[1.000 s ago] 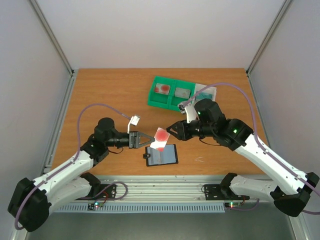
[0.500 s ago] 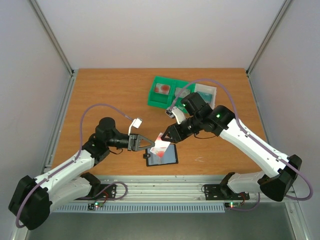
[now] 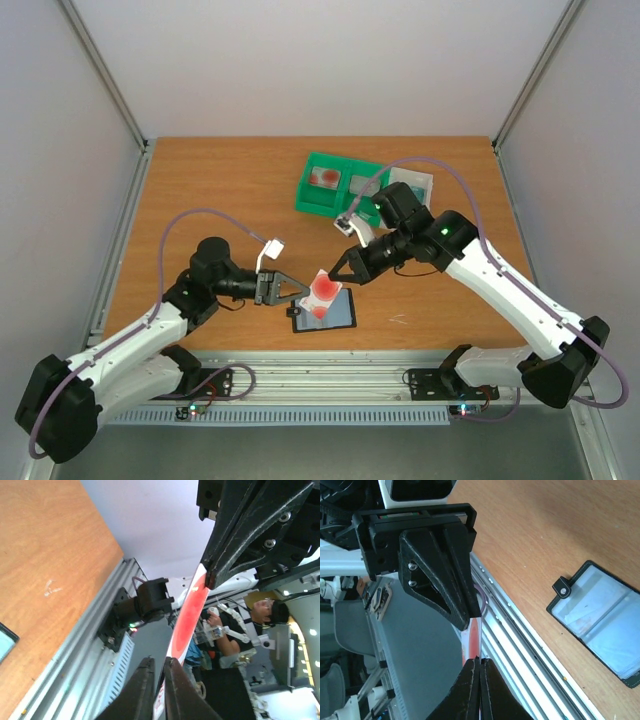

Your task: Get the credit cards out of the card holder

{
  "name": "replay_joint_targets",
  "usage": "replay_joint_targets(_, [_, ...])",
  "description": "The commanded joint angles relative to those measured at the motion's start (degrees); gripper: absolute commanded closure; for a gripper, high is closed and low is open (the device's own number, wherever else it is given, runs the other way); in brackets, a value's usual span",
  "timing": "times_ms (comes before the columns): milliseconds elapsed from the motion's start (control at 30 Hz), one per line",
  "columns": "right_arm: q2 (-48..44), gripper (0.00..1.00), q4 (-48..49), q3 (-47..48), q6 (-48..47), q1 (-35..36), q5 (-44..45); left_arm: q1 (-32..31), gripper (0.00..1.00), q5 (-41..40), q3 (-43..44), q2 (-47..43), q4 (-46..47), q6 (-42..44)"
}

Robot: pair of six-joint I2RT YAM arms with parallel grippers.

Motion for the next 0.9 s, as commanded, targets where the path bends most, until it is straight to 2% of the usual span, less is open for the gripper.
replay_joint_targets(0, [-1.78,0.99,2.96,-1.79,1.96,-1.19,-3.04,0.08,0.88,-4.37,-0.61,0.01,-1.3,1.57])
replay_joint_targets(33, [-1.95,0.99,3.72,-2.25,2.36,-1.28,-2.91,0.08,0.8,-4.87,-0.55,0.17,-1.72,1.53])
replay_joint_targets(133, [-2.12,0.99,5.32,-3.19,3.52,-1.59,-1.95,0.1,0.46,-7.15,0.12,-0.04,-4.71,2.21])
replay_joint_targets(200, [-1.79,0.99,6.1,-3.53,4.21,-1.73,-0.27,0.1,0.3,-10.05,1.08,-1.2,-9.21,4.03])
replay_joint_targets(267, [-1.59,0.99,8.21,-4.3,5.49,-1.93,0.83,0.13,0.18,-15.38,2.73,-2.79,-14.4,6.3])
replay_joint_targets(300, [-1.4,0.99,9.18,-4.53,6.14,-1.91,1.36,0.14,0.07,-17.57,3.33,-3.57,-16.69,7.7])
replay_joint_targets(333, [-1.13,0.99,10.06,-4.69,6.71,-1.9,2.01,0.08,0.01,-19.93,4.11,-4.29,-19.25,8.43])
replay_joint_targets(533, [1.19,0.99,14.36,-5.29,10.72,-2.76,10.27,0.08,0.01,-31.67,9.55,-5.66,-31.29,15.01])
replay_joint_targets(667, [3.52,0.99,16.79,-4.58,11.17,-4.11,17.7,0.08,0.01,-34.8,9.06,-7.12,-32.07,16.69])
replay_joint_targets(867, [7.1,0.99,26.81,-5.8,18.29,-8.9,20.13,0.08,0.01,-37.6,7.6,-8.05,-34.62,18.25])
